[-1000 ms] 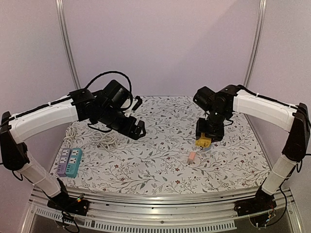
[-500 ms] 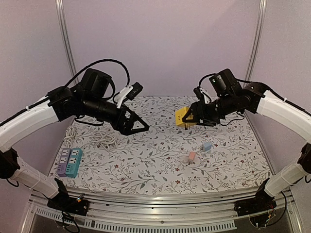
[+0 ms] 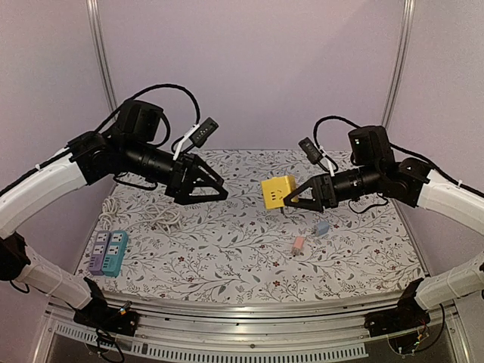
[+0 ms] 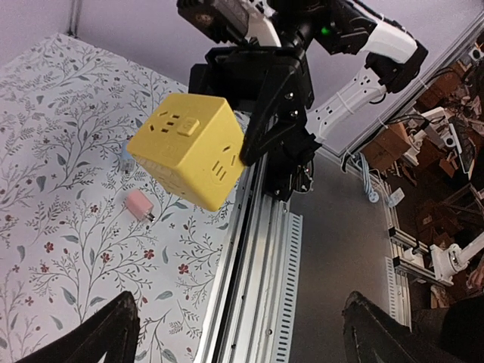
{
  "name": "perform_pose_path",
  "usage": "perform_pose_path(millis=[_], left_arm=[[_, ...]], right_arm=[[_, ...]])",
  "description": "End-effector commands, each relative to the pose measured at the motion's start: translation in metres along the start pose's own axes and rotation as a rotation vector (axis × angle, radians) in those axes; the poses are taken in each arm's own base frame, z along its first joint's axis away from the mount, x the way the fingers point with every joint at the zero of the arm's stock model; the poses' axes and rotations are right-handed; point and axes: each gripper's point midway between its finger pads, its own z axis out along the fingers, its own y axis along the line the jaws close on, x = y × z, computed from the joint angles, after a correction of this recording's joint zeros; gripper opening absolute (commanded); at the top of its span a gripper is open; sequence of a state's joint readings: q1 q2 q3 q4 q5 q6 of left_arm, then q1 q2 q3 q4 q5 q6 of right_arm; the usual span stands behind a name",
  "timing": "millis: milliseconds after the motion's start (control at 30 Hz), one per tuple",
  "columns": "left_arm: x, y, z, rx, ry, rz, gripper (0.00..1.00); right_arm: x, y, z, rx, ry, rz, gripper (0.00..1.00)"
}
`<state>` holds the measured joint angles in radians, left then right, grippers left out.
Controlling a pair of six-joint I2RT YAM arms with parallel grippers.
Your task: Insert the plug
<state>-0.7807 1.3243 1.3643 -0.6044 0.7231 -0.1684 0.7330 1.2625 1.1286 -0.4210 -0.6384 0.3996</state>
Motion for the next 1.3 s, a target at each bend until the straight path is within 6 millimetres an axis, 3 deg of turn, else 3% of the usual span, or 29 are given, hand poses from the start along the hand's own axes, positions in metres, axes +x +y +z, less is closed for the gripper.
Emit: perform_pose_path(millis=[0,167,400,600,733,900,1267], left_arm=[[-0.009,-0.005,-0.001,0.016,-0.029,0.147,0.94],[-0.022,-0.003,0.004,0.008,-0.074,0.332,0.98],[-0.028,0.004,0.005,-0.036,-0.024,0.535,0.99],[-0.011,0.005,0.01,-0.023,0.05,0.61,0.97],[0.015,0.009,0.021,-0.048,0.184,0.663,0.97],[0.025,0.01,0.029,-0.051,0.234,0.672,0.96],[0.01,0.025,0.033,-0.138,0.21,0.691,0.93]], right_arm=[[-0.013,0.037,-0.018,-0.127,-0.124,-0.286,0.4],[-0.008,0.031,-0.013,-0.095,-0.103,-0.422,0.4],[-0.006,0.016,0.015,-0.015,-0.029,-0.614,0.39],[-0.001,0.016,0.034,0.032,-0.013,-0.808,0.38],[0.0,0.02,0.042,0.031,0.017,-0.878,0.37],[-0.002,0.019,0.052,0.026,0.045,-0.91,0.37],[0.005,0.023,0.06,-0.042,0.074,-0.904,0.38]])
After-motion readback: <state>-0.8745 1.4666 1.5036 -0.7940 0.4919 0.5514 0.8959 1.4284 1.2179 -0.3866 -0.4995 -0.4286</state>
